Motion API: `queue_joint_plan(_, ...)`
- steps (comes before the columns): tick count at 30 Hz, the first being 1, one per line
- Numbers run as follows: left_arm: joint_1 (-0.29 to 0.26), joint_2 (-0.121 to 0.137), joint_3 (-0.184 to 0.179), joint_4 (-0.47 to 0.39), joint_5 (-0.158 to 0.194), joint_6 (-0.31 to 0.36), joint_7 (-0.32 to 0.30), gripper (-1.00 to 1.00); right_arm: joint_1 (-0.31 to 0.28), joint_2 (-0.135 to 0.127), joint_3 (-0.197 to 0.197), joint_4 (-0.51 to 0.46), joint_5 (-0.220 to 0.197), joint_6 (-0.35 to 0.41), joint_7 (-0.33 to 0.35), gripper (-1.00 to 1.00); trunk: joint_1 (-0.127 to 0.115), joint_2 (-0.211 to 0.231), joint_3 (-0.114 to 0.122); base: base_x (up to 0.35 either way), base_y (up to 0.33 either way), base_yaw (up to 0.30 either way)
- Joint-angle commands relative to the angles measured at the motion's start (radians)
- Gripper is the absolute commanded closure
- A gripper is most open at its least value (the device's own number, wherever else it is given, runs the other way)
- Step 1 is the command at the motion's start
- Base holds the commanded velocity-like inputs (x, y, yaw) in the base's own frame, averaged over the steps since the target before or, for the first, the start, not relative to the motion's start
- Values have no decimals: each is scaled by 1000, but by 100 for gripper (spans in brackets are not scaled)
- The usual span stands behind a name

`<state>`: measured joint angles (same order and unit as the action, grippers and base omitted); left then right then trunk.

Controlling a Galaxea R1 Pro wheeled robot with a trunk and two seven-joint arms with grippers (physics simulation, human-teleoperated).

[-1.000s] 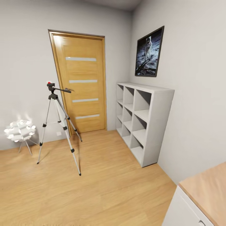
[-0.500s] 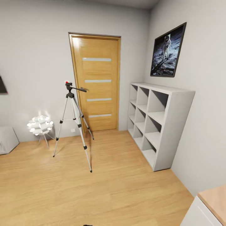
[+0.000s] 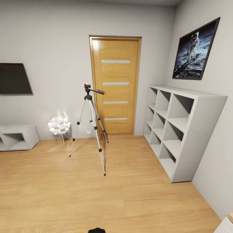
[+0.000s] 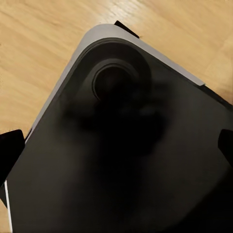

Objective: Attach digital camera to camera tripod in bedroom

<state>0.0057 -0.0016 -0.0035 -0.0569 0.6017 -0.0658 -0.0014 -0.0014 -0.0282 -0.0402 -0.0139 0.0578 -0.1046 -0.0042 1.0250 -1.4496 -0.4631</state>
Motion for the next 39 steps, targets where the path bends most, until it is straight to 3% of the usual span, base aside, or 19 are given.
queue_joint_plan(1, 0, 0, -1, -1, 4, -2, 0, -100, 0, 0, -4, 0, 6, -3, 0, -100, 0, 0, -1, 0, 0, 275)
queue_joint_plan(16, 0, -1, -3, -1, 3, -2, 0, -100, 0, -4, -7, -1, 12, -1, 1, -100, 0, 0, -1, 0, 0, 289)
queue_joint_plan(17, 0, -1, -3, -1, 3, -2, 0, -100, 0, -2, -7, -2, 16, -1, 1, -100, 0, 0, -1, 0, 0, 299)
queue_joint_plan(18, 0, -1, -3, -1, 3, -2, 0, -100, 0, 0, -8, -3, 50, -1, 0, -100, 0, 0, -1, 0, 0, 299)
queue_joint_plan(22, 0, -1, -4, -1, 2, -1, 0, -100, 0, 2, -11, -11, 113, 0, -1, -100, 0, 0, -1, 0, 0, 300)
queue_joint_plan(26, 0, -3, -4, -1, 1, 0, 0, -100, 0, 2, -12, -28, 139, 0, 3, -100, 0, 0, -1, 0, 0, 300)
queue_joint_plan(39, 0, -4, -4, -2, 0, 0, 2, -100, 0, -1, -10, -55, 145, 0, 1, -100, 0, 0, -1, 0, 0, 300)
